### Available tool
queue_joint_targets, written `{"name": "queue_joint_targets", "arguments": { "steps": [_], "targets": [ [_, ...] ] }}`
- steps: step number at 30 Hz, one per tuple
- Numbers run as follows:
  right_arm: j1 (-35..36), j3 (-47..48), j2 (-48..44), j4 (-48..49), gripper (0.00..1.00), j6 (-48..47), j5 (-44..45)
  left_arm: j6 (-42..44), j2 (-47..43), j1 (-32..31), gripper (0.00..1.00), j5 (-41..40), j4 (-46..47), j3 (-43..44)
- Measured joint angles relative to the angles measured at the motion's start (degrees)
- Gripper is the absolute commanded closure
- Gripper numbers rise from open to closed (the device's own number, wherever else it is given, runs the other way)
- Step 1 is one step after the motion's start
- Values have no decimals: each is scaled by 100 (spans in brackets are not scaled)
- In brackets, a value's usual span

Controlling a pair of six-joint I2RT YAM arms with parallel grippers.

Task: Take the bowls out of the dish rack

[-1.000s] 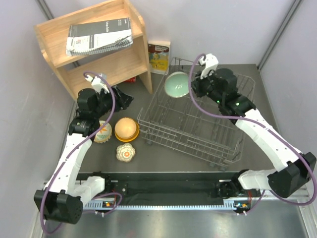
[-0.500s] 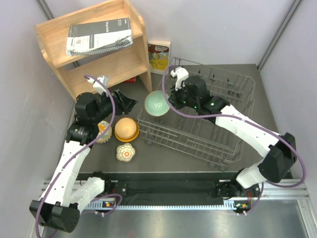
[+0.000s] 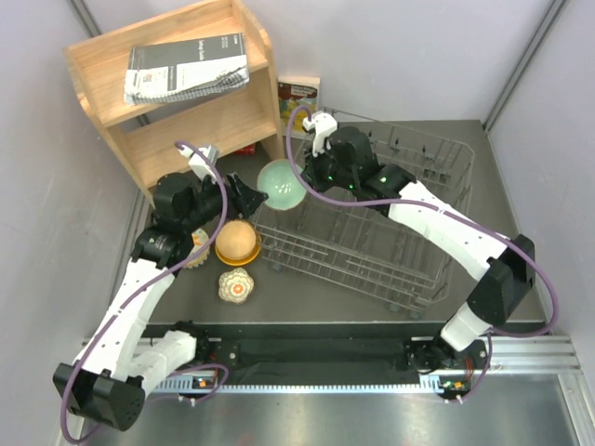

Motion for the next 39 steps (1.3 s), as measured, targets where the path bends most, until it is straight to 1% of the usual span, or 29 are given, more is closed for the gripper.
{"name": "queue_joint_targets", "arguments": {
  "steps": [5,12,15,16,17,20,23,26,27,28,29,32,33,35,39],
  "targets": [
    [79,317,92,0,100,-9,-22,81,273,-105,34,-120,11,-26],
    [151,422,101,-11,100,-15,-109,133,518,-260,42,-402,210,-111],
    [151,452,101,-52,100,-17,-149,127,520,-299,51,-562,337,-157],
    [155,455,101,-66,100,-20,-162,122,520,-308,70,-634,398,-166],
    [157,457,101,-72,100,-17,-175,116,520,-319,80,-695,439,-175],
    [184,466,90,-109,100,-2,-286,52,520,-326,100,-1106,614,-225],
    [302,531,39,-79,100,-35,-304,-20,533,-310,100,-1421,785,-251],
    [326,531,13,-92,100,-48,-282,-15,562,-308,100,-1456,826,-249],
    [321,531,17,-98,95,-48,-264,-15,586,-308,100,-1451,844,-249],
    [321,531,17,-107,80,-48,-238,-24,616,-310,100,-1443,874,-249],
    [321,531,17,-116,73,-48,-199,-31,638,-315,100,-1434,905,-249],
    [323,531,17,-129,57,7,-203,-52,691,-328,100,-1379,999,-249],
    [332,531,20,-149,54,15,-199,-50,695,-341,100,-1362,1014,-249],
    [332,531,20,-216,49,17,-125,-48,695,-380,100,-1370,1014,-249],
    [313,437,-15,-219,49,-9,131,-50,695,-409,100,-1659,988,-216]
  ]
}}
